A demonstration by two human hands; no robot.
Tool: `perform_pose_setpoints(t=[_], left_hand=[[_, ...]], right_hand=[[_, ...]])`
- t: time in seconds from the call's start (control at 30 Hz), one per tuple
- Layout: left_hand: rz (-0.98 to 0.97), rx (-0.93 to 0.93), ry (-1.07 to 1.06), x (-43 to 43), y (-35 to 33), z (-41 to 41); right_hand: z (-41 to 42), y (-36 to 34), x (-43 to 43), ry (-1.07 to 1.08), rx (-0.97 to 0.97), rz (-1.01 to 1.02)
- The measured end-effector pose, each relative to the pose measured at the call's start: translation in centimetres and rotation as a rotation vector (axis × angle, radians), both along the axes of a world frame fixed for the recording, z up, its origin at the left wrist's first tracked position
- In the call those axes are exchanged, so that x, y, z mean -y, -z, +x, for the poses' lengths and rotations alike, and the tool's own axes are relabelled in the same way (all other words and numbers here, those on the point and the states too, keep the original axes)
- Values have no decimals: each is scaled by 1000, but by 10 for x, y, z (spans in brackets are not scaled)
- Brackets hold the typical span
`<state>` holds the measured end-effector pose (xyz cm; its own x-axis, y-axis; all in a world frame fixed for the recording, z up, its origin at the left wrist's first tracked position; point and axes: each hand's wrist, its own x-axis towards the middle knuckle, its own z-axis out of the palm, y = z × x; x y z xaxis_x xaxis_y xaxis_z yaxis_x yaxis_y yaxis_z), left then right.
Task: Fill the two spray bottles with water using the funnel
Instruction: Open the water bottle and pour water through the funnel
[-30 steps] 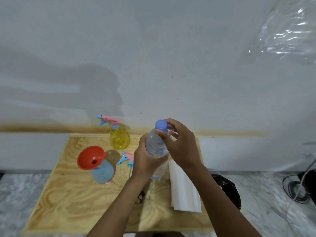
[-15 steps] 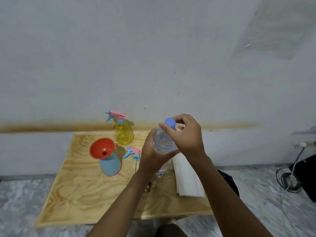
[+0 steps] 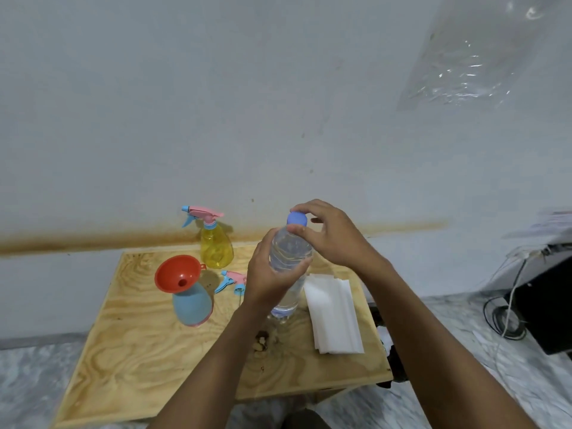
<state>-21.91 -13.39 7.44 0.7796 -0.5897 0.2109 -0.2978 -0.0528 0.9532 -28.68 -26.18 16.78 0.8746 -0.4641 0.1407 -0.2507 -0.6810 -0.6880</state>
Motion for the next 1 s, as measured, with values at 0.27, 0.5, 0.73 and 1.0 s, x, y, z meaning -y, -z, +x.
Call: perform_pose_setpoints(t=[0.27,0.5,0.73,1.0], left_hand=[[17,-13,8,2,7,2],[19,-33,19,3,9,4],[-8,-26,34,2,9,3],[-4,-39,38,1,9,2]], right_hand=[[1,-9,-2,127,24,-2],[1,-19,-8,102,-20,-121],[-6,-27,8,-145,-125,-196],[4,-21,-4,137,-98,-139]])
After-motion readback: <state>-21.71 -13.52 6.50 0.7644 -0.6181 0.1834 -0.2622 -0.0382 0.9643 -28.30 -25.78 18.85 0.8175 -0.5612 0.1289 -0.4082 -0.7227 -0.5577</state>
